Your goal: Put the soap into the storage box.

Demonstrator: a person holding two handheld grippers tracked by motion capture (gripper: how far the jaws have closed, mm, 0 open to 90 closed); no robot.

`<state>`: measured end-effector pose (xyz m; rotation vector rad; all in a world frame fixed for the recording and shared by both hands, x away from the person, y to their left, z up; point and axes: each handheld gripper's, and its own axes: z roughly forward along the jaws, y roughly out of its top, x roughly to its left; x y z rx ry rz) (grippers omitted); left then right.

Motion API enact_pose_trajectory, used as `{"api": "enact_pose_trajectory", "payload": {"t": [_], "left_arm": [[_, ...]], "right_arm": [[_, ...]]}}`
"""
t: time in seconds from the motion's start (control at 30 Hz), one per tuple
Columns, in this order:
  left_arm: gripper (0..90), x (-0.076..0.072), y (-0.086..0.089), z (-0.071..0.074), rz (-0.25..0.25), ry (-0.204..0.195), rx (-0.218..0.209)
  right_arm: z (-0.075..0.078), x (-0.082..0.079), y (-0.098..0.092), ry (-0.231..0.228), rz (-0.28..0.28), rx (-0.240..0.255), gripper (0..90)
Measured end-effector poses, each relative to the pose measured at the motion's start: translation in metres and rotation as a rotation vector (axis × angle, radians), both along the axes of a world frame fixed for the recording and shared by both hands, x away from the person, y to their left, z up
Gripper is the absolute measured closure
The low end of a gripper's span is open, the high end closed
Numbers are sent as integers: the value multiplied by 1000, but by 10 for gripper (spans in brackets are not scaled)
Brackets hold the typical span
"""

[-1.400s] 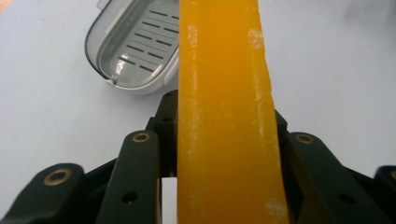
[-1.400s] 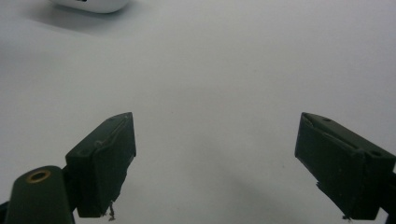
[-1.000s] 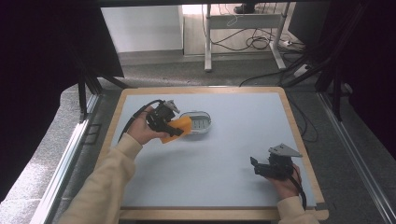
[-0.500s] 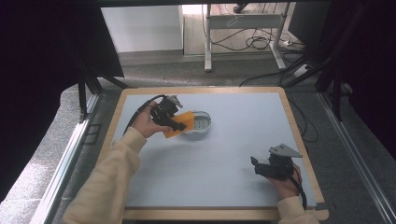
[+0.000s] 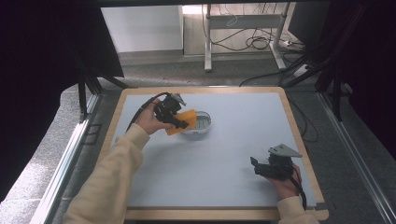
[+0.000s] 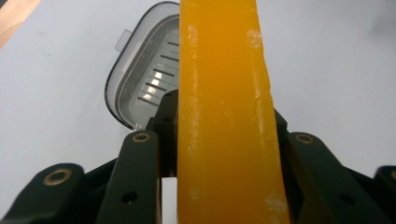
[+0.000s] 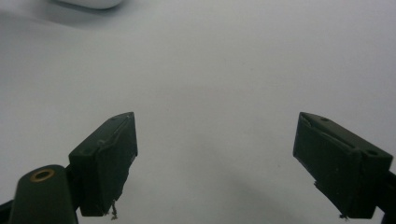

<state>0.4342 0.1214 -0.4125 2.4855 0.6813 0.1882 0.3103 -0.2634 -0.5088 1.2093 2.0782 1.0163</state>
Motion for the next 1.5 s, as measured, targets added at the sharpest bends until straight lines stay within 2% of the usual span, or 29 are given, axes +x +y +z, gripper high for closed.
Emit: {"api": "enact_pose_trajectory", "payload": {"t": [0.63,0.9,1.03,1.33,1.5], "left_arm": [[619,17,-22,-2,-47,-10,19],[618,23,-27,-1,-66,-23,17],[618,27,-30,-1,-71,-16,17],[618,38,-34,-6,-115,-20,17],[618,45,-38,-12,-119,-9,22]], "right_arm": [[0,0,-1,3,-1,0,140],[0,0,0,2,-1,-2,140],[0,1,-1,3,-4,-2,140],[-1,1,-1,3,-3,-3,140],[0,1,-1,3,-4,-3,140]]}}
